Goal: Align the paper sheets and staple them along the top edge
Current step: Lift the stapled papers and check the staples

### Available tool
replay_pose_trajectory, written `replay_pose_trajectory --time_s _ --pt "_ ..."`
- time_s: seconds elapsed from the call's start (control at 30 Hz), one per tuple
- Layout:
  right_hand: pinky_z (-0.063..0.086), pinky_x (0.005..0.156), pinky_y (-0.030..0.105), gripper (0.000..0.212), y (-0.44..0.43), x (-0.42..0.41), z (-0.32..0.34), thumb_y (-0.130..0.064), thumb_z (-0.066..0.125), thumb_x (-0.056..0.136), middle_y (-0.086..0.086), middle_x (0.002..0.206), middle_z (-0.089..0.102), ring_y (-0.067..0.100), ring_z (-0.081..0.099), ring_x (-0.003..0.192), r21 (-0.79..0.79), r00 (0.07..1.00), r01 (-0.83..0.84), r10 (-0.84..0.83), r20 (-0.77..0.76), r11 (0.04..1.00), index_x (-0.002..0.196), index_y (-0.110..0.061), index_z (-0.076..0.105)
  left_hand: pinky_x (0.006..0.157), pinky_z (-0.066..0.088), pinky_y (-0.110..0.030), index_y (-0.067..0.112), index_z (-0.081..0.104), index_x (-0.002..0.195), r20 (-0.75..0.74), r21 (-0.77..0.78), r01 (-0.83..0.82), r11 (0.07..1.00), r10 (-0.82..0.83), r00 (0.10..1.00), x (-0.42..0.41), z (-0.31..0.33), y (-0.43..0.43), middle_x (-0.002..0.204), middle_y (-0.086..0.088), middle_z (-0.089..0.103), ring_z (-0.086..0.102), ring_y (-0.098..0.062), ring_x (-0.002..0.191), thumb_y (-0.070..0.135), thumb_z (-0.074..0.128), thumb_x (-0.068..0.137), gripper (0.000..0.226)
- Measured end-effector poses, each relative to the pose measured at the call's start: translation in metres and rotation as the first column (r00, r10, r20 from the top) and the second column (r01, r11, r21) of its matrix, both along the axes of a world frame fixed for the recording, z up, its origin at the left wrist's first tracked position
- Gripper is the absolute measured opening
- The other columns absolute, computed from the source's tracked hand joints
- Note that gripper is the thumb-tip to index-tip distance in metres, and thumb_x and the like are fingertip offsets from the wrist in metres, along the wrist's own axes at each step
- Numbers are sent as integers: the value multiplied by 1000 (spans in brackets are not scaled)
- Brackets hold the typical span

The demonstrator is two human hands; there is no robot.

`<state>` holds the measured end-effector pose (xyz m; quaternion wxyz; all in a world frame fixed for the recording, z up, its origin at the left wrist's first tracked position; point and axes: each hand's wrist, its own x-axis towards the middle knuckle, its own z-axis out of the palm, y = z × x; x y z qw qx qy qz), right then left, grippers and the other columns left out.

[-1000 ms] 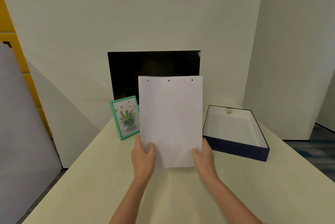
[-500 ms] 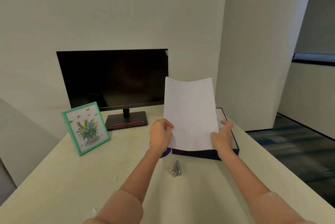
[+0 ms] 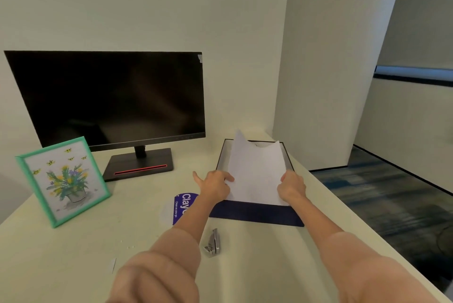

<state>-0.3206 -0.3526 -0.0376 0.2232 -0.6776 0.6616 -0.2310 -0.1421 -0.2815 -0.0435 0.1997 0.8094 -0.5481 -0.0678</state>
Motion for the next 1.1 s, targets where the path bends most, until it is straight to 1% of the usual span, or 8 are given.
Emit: replay_pose_trajectory --time_s 0.17,0.23,0.3,0.43,0.6,0.83,1.0,1.1 --pt "45 68 28 23 -1 5 -6 3 47 92 16 115 61 29 62 99 46 987 -46 53 -155 998 110 0 59 111 -14 -62 30 67 109 123 60 -29 998 21 992 -2 -4 -2 124 2 58 41 -20 129 10 53 89 31" --pt "47 69 29 23 2 5 -8 2 50 91 18 123 54 29 61 99 53 974 -54 64 -216 997 112 0 59 112 -12 -62 27 67 110 177 91 -37 995 20 984 -3 0 -1 122 0 59 43 -21 126 12 54 89 29" --pt "48 71 30 28 7 4 -8 1 53 89 19 132 40 30 59 100 62 959 -52 67 -276 997 117 1 58 113 -9 -62 26 66 112 198 117 -23 993 0 980 -4 0 1 132 -3 51 41 -24 129 15 55 89 28" --pt "51 83 35 27 15 4 -6 -6 54 88 17 129 42 32 56 105 20 933 -91 92 -348 996 114 -3 59 115 -2 -59 28 59 124 174 65 26 998 -37 984 -2 0 7 143 -3 42 39 -22 133 31 48 95 31" --pt "45 87 36 30 39 13 13 -9 46 90 11 125 49 30 51 111 -61 896 -190 148 -419 980 118 -10 54 117 9 -54 25 31 146 61 8 88 996 -89 994 4 11 36 151 -5 34 33 -24 139 28 41 98 49" --pt "47 92 39 42 111 52 32 -25 47 97 10 134 51 29 52 117 -211 913 -371 313 -263 904 137 -16 48 118 16 -51 28 37 143 -72 -164 -84 983 73 995 49 38 127 152 1 35 31 -21 141 40 39 99 46" --pt "49 85 34 38 174 87 12 -32 53 95 5 129 55 23 54 116 -215 861 -506 503 -76 835 129 -18 56 114 28 -47 24 45 139 -210 -257 -300 919 250 945 101 31 225 147 -3 43 37 -23 137 37 42 98 43" --pt "46 94 35 32 205 104 -11 -26 51 94 4 131 55 22 52 119 -192 831 -550 555 -28 813 125 -19 59 112 29 -47 22 44 140 -210 -239 -406 882 362 908 127 9 274 147 -5 43 39 -25 135 38 40 99 45"
